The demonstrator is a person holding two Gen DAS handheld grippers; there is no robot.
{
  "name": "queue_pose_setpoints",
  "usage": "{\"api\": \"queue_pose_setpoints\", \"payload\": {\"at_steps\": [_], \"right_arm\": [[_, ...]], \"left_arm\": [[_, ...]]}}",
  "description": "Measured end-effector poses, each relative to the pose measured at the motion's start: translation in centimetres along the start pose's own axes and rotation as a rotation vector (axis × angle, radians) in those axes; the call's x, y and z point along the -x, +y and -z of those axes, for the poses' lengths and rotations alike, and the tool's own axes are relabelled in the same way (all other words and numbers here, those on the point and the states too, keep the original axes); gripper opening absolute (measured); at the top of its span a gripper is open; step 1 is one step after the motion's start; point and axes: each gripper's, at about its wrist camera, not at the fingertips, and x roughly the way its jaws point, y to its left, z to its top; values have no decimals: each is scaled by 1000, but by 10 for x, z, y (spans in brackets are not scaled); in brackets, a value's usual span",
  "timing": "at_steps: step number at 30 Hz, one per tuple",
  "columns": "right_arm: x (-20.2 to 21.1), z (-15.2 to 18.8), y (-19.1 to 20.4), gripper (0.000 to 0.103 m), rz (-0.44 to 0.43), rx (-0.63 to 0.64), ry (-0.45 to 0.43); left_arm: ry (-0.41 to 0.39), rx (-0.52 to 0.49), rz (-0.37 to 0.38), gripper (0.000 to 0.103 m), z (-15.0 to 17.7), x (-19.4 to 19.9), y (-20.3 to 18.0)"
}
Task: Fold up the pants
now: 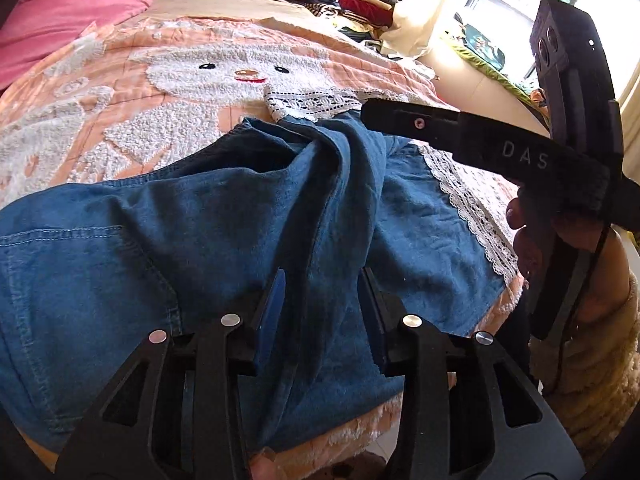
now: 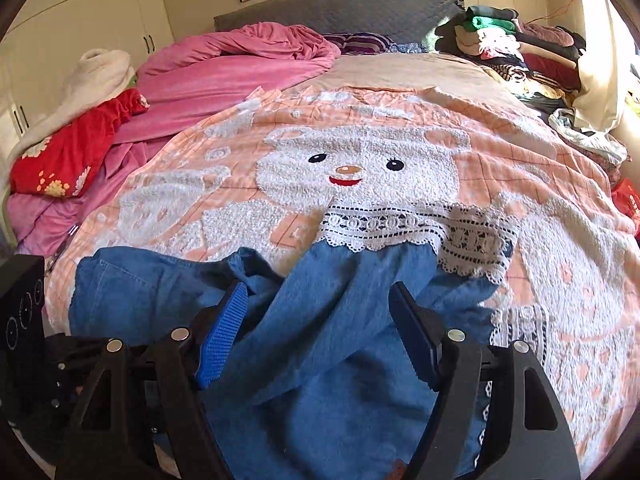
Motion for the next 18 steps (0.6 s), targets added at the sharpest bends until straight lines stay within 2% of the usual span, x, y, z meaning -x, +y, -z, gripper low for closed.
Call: {"api": "queue_pose_setpoints", "payload": {"at_steps": [1,4,7,10,14,18], "right_arm": [[-9,-6,-1,72,13,5,10],[-33,-20,-5,72,39,17,46],[-60,-32,-2,72,68,47,91],[-87,-42,4,72,80,82,127],[-124,-52,3,72,118,62,195],[-147,-58,-2,71,159,39,225]], "left_arm": [[1,11,9,30,-2,-4,2],[21,26,31,20,-2,-17,1],[41,11,60,20,2,-24,-9],[52,-21,51,20,7,-29,-19],[51,-35,50,20,10,-29,-24],[53,-29,66,20,8,-28,-21]]}}
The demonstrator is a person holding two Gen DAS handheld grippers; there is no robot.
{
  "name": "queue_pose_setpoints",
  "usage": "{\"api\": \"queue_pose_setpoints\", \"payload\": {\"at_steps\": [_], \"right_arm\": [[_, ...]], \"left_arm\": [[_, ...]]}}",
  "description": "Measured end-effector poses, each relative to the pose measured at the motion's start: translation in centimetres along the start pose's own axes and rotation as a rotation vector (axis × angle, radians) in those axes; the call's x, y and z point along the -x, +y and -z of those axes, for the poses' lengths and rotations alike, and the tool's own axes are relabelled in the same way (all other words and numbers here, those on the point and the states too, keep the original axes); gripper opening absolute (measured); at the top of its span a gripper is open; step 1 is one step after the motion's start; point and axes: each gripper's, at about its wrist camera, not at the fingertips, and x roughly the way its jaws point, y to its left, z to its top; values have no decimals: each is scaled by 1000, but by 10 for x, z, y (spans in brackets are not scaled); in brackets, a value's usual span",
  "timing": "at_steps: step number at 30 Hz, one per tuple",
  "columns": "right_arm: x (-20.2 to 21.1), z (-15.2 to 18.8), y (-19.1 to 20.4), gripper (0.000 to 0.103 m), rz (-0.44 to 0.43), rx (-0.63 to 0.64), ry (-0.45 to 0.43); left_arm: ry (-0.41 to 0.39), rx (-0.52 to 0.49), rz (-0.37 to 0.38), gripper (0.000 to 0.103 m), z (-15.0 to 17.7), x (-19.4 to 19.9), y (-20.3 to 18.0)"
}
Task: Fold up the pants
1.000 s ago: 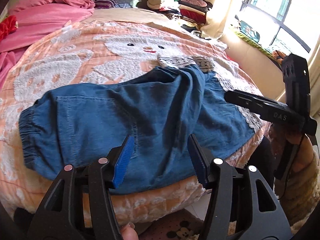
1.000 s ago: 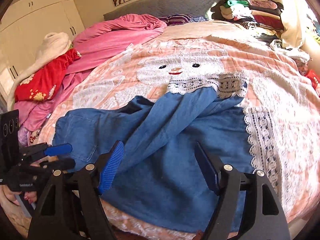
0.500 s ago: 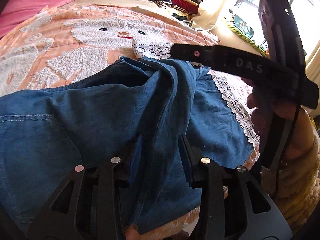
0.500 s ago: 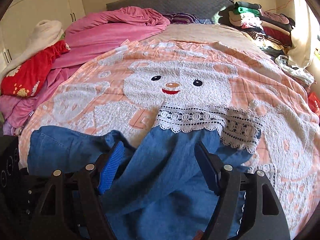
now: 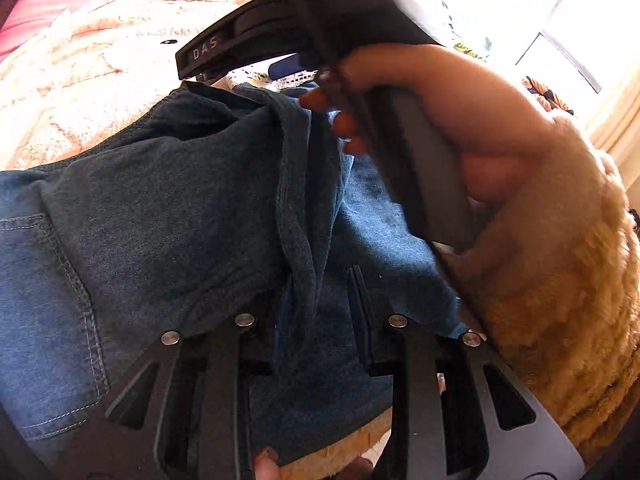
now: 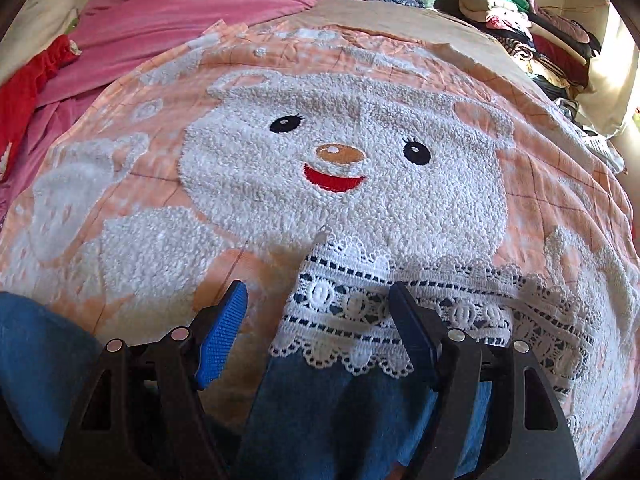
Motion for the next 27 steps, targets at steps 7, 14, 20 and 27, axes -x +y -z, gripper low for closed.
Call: {"api": "queue_pose_setpoints", "payload": {"at_steps": [7,14,20,27], "right_arm": [[11,2,-25,11,-40,-41,-54],[77,30,-65,11,-105,-155,-182],[136,69,-104,11,-120,-295,-286],[176,125,-129,11,-125,-411,-327]], "left_arm": [[-5,10,10,20,-6,6,12],[-57,22,-18,29,-7,18,25],[-74,-17,-60,26,-9,19,20],[-70,-126,-95,4,-7,18,4]]}}
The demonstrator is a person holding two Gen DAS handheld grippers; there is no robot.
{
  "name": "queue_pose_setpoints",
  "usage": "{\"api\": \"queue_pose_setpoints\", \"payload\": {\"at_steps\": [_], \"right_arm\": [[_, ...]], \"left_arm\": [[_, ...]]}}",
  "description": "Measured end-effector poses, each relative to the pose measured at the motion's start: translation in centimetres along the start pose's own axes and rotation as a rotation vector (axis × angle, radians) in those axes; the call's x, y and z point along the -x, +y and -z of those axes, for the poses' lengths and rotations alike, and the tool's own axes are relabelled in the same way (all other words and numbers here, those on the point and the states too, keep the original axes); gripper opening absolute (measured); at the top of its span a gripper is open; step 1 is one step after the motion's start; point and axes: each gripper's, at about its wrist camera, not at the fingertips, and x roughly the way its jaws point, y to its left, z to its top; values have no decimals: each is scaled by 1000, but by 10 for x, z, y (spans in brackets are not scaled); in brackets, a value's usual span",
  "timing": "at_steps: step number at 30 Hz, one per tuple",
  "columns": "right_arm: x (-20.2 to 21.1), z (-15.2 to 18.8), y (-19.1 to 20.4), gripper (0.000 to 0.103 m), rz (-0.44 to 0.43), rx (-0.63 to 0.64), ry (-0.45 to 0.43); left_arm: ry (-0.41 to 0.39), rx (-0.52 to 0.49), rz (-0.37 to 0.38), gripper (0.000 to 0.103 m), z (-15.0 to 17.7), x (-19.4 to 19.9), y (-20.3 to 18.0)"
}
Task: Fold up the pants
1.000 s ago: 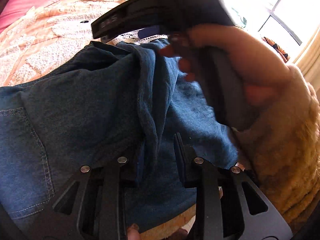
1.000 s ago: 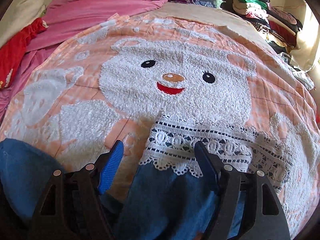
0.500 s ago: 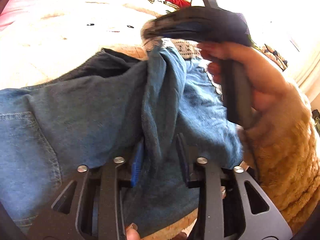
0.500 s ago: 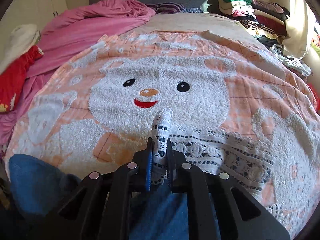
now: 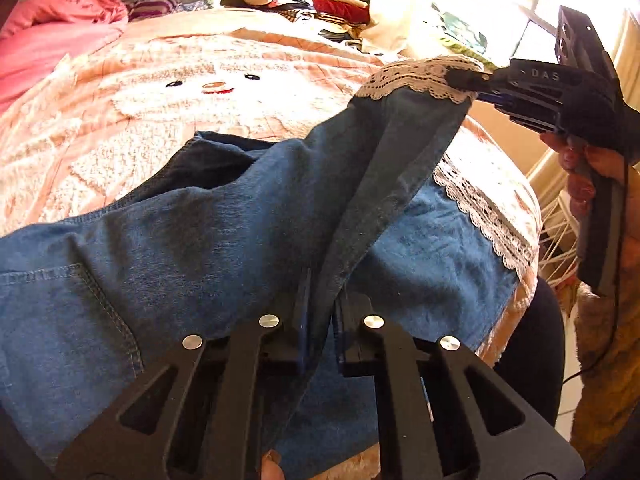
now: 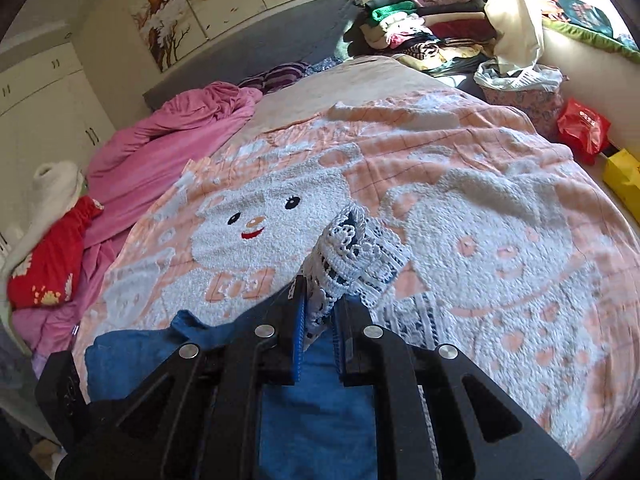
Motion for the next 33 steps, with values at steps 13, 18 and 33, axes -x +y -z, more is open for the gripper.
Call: {"api": "queue_pose_setpoints", "payload": {"at_steps": [13,18,33], "right_arm": [[52,94,-44,11,39,-171,70],[49,115,-57,14,52,-203,109],[65,106,-74,12,-19,-256,29]], "left_arm": [[39,-84,0,4,31,12,-16],[50,-88,-17,4,36,8,-18],[22,-151,-9,0,30,18,-25]]}}
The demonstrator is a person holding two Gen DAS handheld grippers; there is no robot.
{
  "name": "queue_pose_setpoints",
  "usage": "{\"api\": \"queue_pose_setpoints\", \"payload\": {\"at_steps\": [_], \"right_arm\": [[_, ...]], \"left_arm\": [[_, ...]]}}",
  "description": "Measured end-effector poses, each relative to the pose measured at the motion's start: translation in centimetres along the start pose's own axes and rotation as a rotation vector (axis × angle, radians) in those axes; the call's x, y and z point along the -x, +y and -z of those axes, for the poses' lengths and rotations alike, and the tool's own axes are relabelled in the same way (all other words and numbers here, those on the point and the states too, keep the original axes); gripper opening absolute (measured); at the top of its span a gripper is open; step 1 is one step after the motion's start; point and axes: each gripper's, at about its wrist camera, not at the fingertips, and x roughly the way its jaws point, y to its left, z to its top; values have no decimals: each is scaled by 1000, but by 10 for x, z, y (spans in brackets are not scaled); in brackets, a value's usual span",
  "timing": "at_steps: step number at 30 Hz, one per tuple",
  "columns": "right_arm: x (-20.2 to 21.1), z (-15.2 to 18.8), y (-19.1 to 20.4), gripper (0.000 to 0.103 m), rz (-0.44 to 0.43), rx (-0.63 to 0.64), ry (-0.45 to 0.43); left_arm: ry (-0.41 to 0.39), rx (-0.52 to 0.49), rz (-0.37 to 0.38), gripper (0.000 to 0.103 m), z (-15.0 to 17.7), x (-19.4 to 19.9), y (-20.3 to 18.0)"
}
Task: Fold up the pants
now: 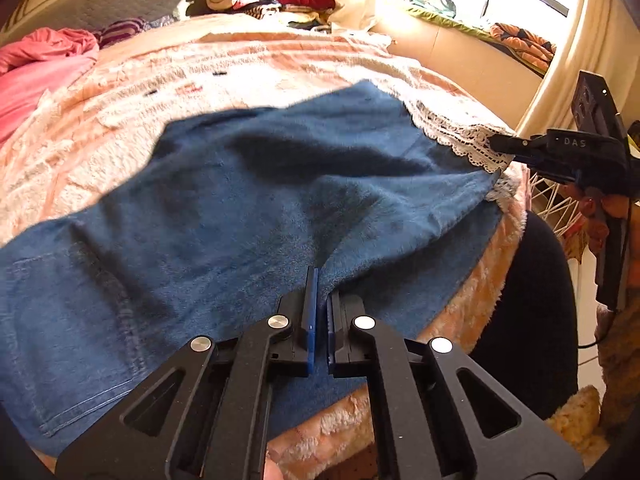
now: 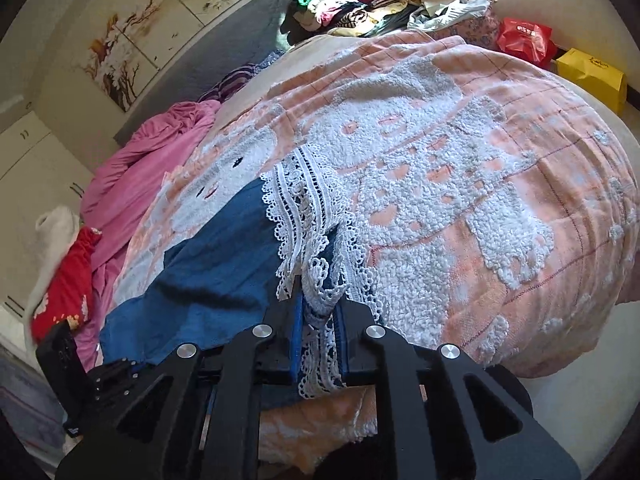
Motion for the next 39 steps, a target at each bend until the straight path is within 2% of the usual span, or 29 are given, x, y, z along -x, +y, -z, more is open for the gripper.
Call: {"api": "queue_pose_setpoints", "payload": {"at_steps": [3,5,7,10,13,16,18,19,20,22,24,25,27,29,32,36,39], "right_arm": [[10,4,5,12,-11,21,8],[10,9,6,12,13,37,31],[4,15,3,13,62,57,59],[-4,23,-3,13,93,53,77],[-6,26,-4,11,117,72,76],[-3,25,1,16,128,101,82],[3,24,7,23,169,140,71],[9,23,11,30,200,159,51],[15,22,14,35,231,175,27],[26,19,23,35,268,203,-17],[33,18,36,36,261,244,-48],[31,18,46,38,226,267,-45],[21,21,65,42,150,316,-20],[4,24,80,44,122,371,22],[-27,28,96,45,90,429,98],[-60,37,93,46,16,380,203],[-75,49,89,46,84,401,244]], "left_arm": [[-37,-22,5,0,3,23,-1],[-30,-31,19,0,7,26,-4],[-6,-38,19,0,12,18,-6],[40,-29,4,0,20,1,-8],[55,-21,0,0,24,-6,-10],[57,-9,4,0,26,-9,-8],[51,0,14,2,25,-8,-6],[46,6,22,7,26,-7,-5],[40,12,36,19,26,-5,-5],[33,20,60,37,28,-2,-6],[20,27,68,37,31,5,-8],[12,38,72,37,32,9,-7],[-19,85,85,37,33,24,-1],[-63,144,86,40,33,42,10],[-122,227,-2,50,36,71,36],[-141,359,-193,57,48,103,83],[-158,448,-322,61,60,122,116]]}}
